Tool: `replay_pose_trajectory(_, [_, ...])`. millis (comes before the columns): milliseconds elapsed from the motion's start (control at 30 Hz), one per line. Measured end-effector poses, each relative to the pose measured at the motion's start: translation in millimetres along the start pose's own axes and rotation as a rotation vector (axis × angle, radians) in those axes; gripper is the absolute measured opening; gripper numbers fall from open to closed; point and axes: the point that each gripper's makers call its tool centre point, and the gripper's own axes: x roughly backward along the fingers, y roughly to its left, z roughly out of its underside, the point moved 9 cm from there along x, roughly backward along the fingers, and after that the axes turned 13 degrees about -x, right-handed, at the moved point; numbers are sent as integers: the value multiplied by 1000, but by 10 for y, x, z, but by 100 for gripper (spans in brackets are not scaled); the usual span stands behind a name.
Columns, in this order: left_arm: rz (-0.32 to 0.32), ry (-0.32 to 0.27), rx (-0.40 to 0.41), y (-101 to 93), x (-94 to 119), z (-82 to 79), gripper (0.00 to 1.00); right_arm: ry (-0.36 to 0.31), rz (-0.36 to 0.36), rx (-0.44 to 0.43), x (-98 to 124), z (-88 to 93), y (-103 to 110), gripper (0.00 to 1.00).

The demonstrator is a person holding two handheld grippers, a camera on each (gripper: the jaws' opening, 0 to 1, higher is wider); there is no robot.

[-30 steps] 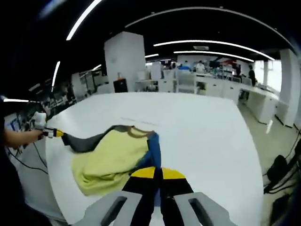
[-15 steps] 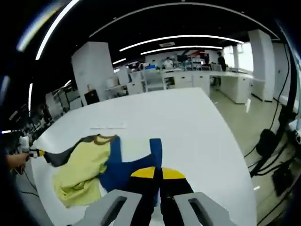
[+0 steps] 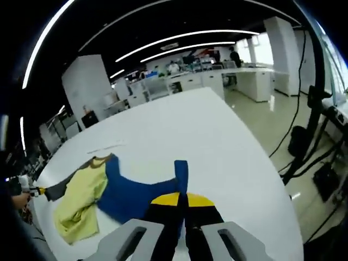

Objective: Fold the garment on the visible template until the final outline fits inside the template.

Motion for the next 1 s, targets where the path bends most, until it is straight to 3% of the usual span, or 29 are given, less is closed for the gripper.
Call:
replay_pose_trajectory(200, [-6,29,-44,42,-38,25,1,-9,48,-16,-31,24,-143,0])
replay_pose_trajectory(567, [-18,76,-50,164,-105,103,1,1,107,-80,-87,146,-383,0])
replay_pose_trajectory(700, [-15,89,-93,156,-113,90,1,3,119,-100,-102,172,-446,0])
replay_pose_trajectory(933, [-25,90,-65,171,-120,82,2,19,133,-108,-121,210,-463,0])
replay_pose_trajectory(1000, [-46,72,-2,180,-110,59,3,22,132,-93,-123,216,-460,0])
